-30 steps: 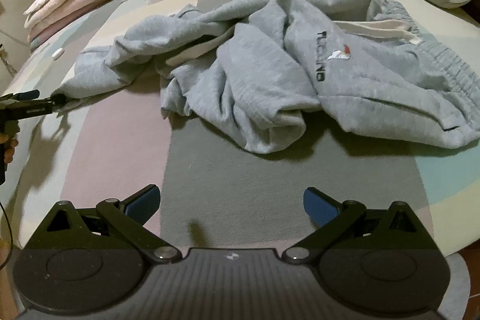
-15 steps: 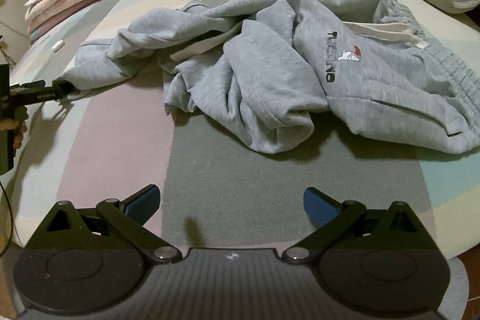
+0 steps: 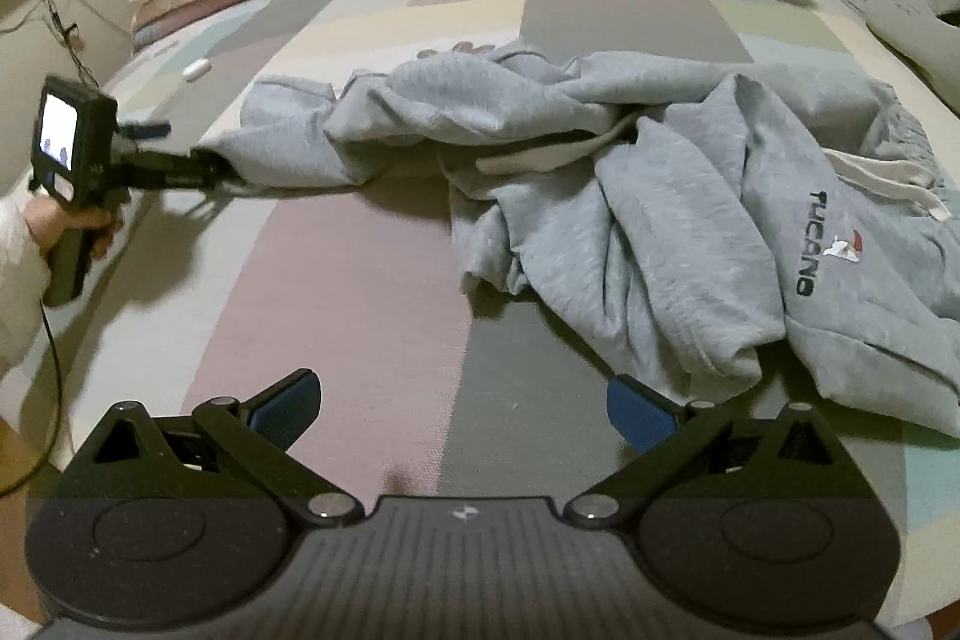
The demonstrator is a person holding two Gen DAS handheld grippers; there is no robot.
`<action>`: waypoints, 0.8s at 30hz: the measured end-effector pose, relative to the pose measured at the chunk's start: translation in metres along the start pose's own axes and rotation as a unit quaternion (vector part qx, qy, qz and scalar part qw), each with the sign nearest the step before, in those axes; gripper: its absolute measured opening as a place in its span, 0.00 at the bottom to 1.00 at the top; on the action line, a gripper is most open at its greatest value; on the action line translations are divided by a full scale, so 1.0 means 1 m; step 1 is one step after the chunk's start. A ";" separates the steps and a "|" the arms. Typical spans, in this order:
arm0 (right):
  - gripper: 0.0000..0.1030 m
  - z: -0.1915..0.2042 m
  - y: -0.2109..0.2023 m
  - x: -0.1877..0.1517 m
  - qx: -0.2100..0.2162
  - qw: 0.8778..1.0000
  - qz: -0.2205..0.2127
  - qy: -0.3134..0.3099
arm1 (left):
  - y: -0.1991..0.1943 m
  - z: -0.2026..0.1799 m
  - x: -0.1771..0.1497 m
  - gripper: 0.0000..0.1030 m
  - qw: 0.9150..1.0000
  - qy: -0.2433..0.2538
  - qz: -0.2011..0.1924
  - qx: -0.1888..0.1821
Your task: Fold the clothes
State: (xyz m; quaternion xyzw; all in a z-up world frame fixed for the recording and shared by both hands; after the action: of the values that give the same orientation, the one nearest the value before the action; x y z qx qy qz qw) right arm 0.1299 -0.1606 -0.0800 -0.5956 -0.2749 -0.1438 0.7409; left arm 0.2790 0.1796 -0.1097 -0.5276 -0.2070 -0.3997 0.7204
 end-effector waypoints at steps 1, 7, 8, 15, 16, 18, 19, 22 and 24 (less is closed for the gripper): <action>1.00 -0.001 0.001 -0.001 -0.002 1.000 0.002 0.002 | 0.001 0.007 0.003 0.90 1.000 -0.009 -0.006 0.015; 1.00 -0.009 0.006 -0.002 -0.015 1.000 0.010 0.018 | 0.008 0.054 0.018 0.89 0.996 -0.053 -0.015 0.074; 1.00 -0.010 0.007 -0.002 -0.016 1.000 0.011 0.020 | 0.009 0.059 0.021 0.89 0.995 -0.051 -0.016 0.082; 1.00 -0.011 0.015 -0.005 -0.022 0.999 0.021 0.021 | 0.014 0.092 0.042 0.89 0.989 -0.059 -0.025 0.133; 1.00 -0.012 0.016 -0.006 -0.022 0.999 0.021 0.022 | 0.015 0.098 0.046 0.89 0.988 -0.064 -0.026 0.141; 1.00 -0.013 0.017 -0.006 -0.024 0.999 0.023 0.025 | 0.017 0.109 0.052 0.89 0.986 -0.076 -0.028 0.147; 1.00 -0.014 0.017 -0.006 -0.025 0.999 0.023 0.026 | 0.016 0.113 0.056 0.89 0.985 -0.077 -0.031 0.154; 1.00 -0.015 0.017 -0.008 -0.026 0.999 0.024 0.029 | 0.011 0.125 0.064 0.89 0.980 -0.080 -0.040 0.176; 1.00 -0.017 0.018 -0.009 -0.027 0.999 0.026 0.031 | 0.006 0.132 0.067 0.89 0.977 -0.087 -0.048 0.187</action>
State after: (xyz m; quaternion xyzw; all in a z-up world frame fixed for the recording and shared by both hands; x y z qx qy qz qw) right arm 0.1359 -0.1733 -0.1020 -0.6179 -0.2322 -0.1503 0.7360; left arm 0.3402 0.2788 -0.0173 -0.4059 -0.3653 -0.3405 0.7654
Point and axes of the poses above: each gripper's, at about its wrist camera, not at the fingertips, and y roughly the way its jaws point, z to its left, x to its top, the point moved 6 cm from there along y, roughly the way its jaws point, and after that the axes turned 4 degrees about -x, right-handed, at the moved point
